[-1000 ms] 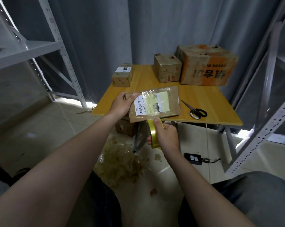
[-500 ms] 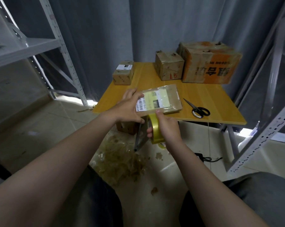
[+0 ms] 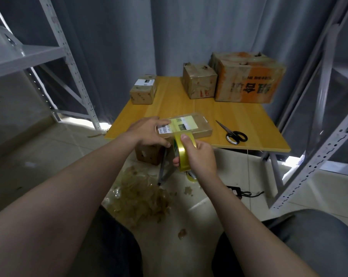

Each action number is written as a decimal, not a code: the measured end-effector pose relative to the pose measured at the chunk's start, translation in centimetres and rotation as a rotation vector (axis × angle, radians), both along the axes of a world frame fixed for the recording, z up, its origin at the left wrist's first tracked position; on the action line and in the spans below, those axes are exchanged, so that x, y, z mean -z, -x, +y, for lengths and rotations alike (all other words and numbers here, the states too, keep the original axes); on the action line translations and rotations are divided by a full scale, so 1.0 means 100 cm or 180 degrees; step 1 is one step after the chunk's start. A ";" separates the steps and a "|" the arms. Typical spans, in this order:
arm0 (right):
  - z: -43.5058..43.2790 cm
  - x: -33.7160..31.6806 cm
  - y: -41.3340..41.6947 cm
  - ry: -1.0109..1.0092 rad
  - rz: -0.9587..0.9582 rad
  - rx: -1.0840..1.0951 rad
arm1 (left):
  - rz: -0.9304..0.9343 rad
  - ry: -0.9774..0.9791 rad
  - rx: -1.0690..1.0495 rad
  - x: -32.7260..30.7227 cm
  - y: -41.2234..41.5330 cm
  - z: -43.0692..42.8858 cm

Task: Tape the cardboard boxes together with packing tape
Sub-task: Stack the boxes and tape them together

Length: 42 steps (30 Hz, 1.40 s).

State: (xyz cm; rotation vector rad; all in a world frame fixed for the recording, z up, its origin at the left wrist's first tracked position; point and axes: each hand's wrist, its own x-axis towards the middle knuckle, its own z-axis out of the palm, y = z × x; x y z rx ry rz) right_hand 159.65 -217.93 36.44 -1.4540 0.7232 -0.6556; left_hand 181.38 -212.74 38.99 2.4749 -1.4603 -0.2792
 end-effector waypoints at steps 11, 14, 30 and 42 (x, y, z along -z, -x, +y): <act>0.016 0.028 0.021 -0.0196 0.0217 0.0092 | 0.0188 0.0072 -0.0043 -0.005 0.000 -0.001; 0.015 0.026 0.022 -0.0159 0.0103 0.0086 | 0.0548 0.0131 -0.0021 -0.011 -0.001 0.001; -0.001 -0.027 0.012 -0.0080 0.0094 -0.0074 | 0.1401 -0.0528 -0.0020 -0.071 -0.014 0.004; -0.010 -0.059 -0.021 -0.0032 0.0120 -0.0412 | 0.1437 0.0346 0.0089 -0.083 -0.039 0.011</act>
